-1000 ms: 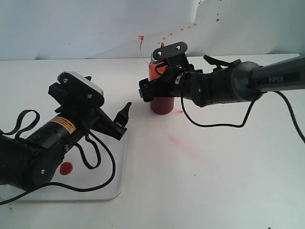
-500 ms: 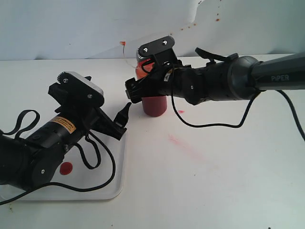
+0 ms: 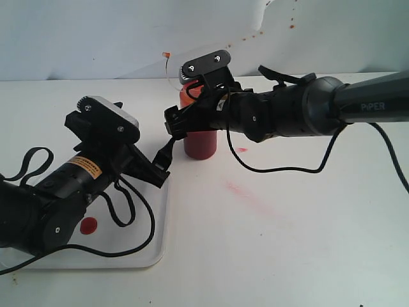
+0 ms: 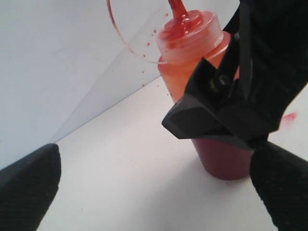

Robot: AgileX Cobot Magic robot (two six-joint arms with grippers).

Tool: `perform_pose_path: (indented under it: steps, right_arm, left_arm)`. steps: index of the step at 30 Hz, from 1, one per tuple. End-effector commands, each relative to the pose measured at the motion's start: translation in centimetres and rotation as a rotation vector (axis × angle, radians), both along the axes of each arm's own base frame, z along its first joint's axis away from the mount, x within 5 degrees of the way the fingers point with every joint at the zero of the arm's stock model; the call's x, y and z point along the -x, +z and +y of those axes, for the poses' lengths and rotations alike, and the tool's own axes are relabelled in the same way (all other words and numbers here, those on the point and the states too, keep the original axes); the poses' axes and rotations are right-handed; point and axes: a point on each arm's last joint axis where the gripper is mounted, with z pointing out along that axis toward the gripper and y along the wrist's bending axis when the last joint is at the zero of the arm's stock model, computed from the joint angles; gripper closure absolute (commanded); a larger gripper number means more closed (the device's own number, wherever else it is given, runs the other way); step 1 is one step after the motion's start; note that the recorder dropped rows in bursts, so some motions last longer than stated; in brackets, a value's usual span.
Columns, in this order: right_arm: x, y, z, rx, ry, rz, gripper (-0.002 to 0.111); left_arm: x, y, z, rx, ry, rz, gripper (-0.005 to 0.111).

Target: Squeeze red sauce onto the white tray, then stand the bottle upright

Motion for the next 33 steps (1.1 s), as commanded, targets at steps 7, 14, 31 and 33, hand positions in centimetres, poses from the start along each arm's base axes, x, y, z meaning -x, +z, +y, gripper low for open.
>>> perform_pose_path:
  steps: [7, 14, 31, 33]
  right_arm:
    - [-0.8, 0.6, -1.5, 0.003, -0.033, 0.014, 0.003]
    - [-1.0, 0.5, -1.9, 0.035, -0.022, -0.002, 0.003]
    - [-2.2, -5.3, -1.6, 0.031, -0.055, -0.055, 0.003]
    - [-2.4, -6.4, -1.6, 0.024, -0.063, -0.084, 0.003]
  left_arm:
    - [0.0, 0.0, 0.2, 0.006, 0.014, -0.001, 0.002]
    - [0.0, 0.0, 0.2, 0.006, 0.014, -0.001, 0.002]
    - [0.0, 0.0, 0.2, 0.006, 0.014, -0.001, 0.002]
    - [0.0, 0.0, 0.2, 0.006, 0.014, -0.001, 0.002]
